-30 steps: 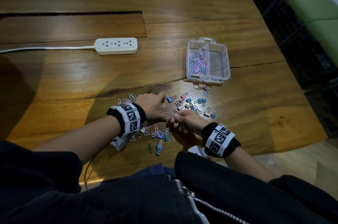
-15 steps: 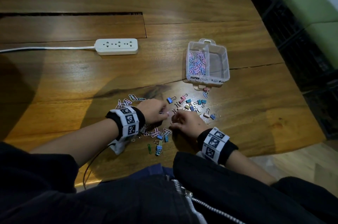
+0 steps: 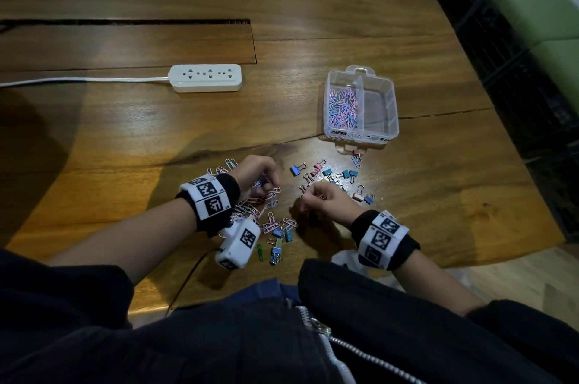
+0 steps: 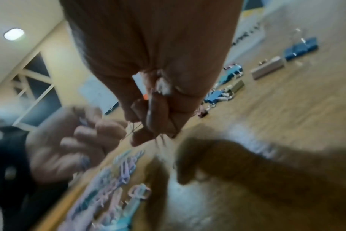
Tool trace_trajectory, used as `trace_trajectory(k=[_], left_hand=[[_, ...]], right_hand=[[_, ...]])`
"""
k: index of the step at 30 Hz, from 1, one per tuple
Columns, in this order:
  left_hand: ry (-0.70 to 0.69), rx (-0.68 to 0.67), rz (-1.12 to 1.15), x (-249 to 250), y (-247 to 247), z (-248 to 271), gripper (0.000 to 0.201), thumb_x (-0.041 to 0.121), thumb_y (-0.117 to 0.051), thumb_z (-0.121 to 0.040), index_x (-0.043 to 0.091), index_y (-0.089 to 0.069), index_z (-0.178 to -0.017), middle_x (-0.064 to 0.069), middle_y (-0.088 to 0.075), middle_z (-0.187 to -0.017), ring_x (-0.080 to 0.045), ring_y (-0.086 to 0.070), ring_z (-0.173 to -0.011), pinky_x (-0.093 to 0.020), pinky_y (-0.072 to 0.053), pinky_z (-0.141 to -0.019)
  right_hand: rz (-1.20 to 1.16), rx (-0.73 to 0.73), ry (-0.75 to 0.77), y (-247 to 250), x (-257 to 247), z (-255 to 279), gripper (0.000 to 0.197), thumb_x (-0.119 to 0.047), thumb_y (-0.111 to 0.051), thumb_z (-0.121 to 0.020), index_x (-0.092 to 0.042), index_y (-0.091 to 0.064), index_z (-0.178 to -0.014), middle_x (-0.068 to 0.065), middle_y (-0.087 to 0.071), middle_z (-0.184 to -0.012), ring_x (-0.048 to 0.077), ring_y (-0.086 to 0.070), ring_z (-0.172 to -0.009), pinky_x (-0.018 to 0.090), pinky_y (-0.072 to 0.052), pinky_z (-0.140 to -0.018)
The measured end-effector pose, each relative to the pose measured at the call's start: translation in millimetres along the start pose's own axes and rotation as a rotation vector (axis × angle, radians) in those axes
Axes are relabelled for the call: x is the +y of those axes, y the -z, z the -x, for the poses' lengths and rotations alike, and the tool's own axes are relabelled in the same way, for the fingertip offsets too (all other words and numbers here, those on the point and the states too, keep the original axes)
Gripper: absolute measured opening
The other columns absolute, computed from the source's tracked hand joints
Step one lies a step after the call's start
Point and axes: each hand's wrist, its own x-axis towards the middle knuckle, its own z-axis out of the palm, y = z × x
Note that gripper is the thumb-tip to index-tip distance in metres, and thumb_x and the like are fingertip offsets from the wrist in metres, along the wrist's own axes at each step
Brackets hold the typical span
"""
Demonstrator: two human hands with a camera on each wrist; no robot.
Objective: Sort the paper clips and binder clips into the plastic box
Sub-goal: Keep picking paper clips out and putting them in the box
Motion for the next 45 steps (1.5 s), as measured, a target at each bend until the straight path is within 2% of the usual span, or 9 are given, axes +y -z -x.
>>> trace_trajectory(k=[5,10,13,16,20,24,33,39,45], left_hand=[[0.095,0.026,-0.045,-2.9,3.2,0.9,0.017,0.0,-0.035,-0.083,0.01,-0.044,-0.071,-0.003,-0.04,-0.06,-0.007,-0.031,-0.032,-0.012,-0.022,-0.029],[-0.106,0.146,-0.896,-3.6,2.4,9.4,0.021,0.023,-0.043,-0.093,0.012,-0.055,-0.08,-0.001,-0.053,-0.075,-0.016,-0.048,-0.066,-0.025,-0.039,-0.06],[-0.165,0.135,-1.303,-10.7,-0.6,16.4,0.037,0.05,-0.058,-0.081,0.017,-0.05,-0.096,0.006,-0.051,-0.08,-0.015,-0.049,-0.078,-0.021,-0.035,-0.058],[-0.228,0.11,-1.428,-16.9,-2.7,13.9,0.062,0.058,-0.064,-0.071,0.017,-0.046,-0.114,0.0,-0.059,-0.103,-0.016,-0.054,-0.091,-0.023,-0.039,-0.07],[-0.266,0.137,-1.427,-18.7,-3.5,10.8,0.036,0.044,-0.057,-0.084,0.015,-0.052,-0.105,-0.003,-0.061,-0.109,-0.02,-0.056,-0.097,-0.028,-0.042,-0.078],[-0.247,0.094,-1.455,-18.7,-6.6,9.7,0.026,0.036,-0.048,-0.092,0.012,-0.054,-0.099,-0.006,-0.061,-0.104,-0.022,-0.056,-0.094,-0.03,-0.041,-0.075],[-0.145,0.063,-0.798,-9.8,4.2,8.7,0.017,0.023,-0.041,-0.096,0.014,-0.046,-0.082,0.001,-0.049,-0.077,-0.013,-0.044,-0.065,-0.025,-0.038,-0.06],[0.084,0.004,0.023,17.0,1.8,5.5,0.026,0.019,-0.032,-0.098,0.014,-0.038,-0.073,0.001,-0.037,-0.064,-0.008,-0.034,-0.05,-0.014,-0.03,-0.037],[0.086,0.001,0.201,77.2,-25.9,-14.1,0.021,0.016,-0.032,-0.098,0.011,-0.04,-0.079,-0.002,-0.042,-0.064,-0.01,-0.041,-0.053,-0.015,-0.037,-0.038]], right_hand=[[-0.557,-0.118,-0.046,7.0,3.3,-3.4,0.021,0.005,-0.04,-0.09,-0.012,-0.052,-0.084,-0.002,-0.061,-0.055,0.004,-0.047,-0.04,0.013,-0.036,-0.039],[-0.597,-0.138,-0.127,6.0,3.2,-3.6,0.02,-0.01,-0.04,-0.092,-0.01,-0.054,-0.078,-0.002,-0.053,-0.06,0.006,-0.047,-0.045,0.014,-0.035,-0.04],[-0.399,-0.067,-0.143,0.7,3.5,-1.4,0.028,-0.023,-0.053,-0.088,-0.016,-0.048,-0.062,-0.009,-0.05,-0.049,0.003,-0.04,-0.039,0.013,-0.032,-0.04],[-0.02,0.001,0.004,-8.1,3.4,-2.0,0.032,-0.021,-0.067,-0.078,-0.019,-0.044,-0.055,-0.01,-0.052,-0.053,0.005,-0.049,-0.053,0.019,-0.041,-0.057],[0.625,0.029,0.103,-19.8,7.8,-1.0,0.023,-0.033,-0.071,-0.072,-0.021,-0.056,-0.085,0.003,-0.061,-0.102,0.02,-0.056,-0.097,0.036,-0.047,-0.088],[0.766,0.075,0.163,-24.9,9.0,1.6,0.032,-0.031,-0.066,-0.077,-0.015,-0.057,-0.104,0.008,-0.061,-0.111,0.024,-0.057,-0.102,0.03,-0.046,-0.084],[0.83,-0.113,0.127,-20.1,6.0,-0.3,0.018,-0.028,-0.051,-0.089,-0.012,-0.055,-0.096,0.008,-0.059,-0.101,0.017,-0.05,-0.087,0.025,-0.039,-0.075],[0.092,-0.027,0.048,13.7,-12.1,3.4,0.021,-0.019,-0.048,-0.091,-0.019,-0.045,-0.07,-0.005,-0.048,-0.069,0.001,-0.047,-0.057,0.012,-0.038,-0.052],[-0.291,0.209,0.056,73.7,-40.2,-16.4,0.022,-0.005,-0.043,-0.09,-0.013,-0.043,-0.07,0.004,-0.047,-0.061,0.001,-0.038,-0.031,0.013,-0.029,-0.032]])
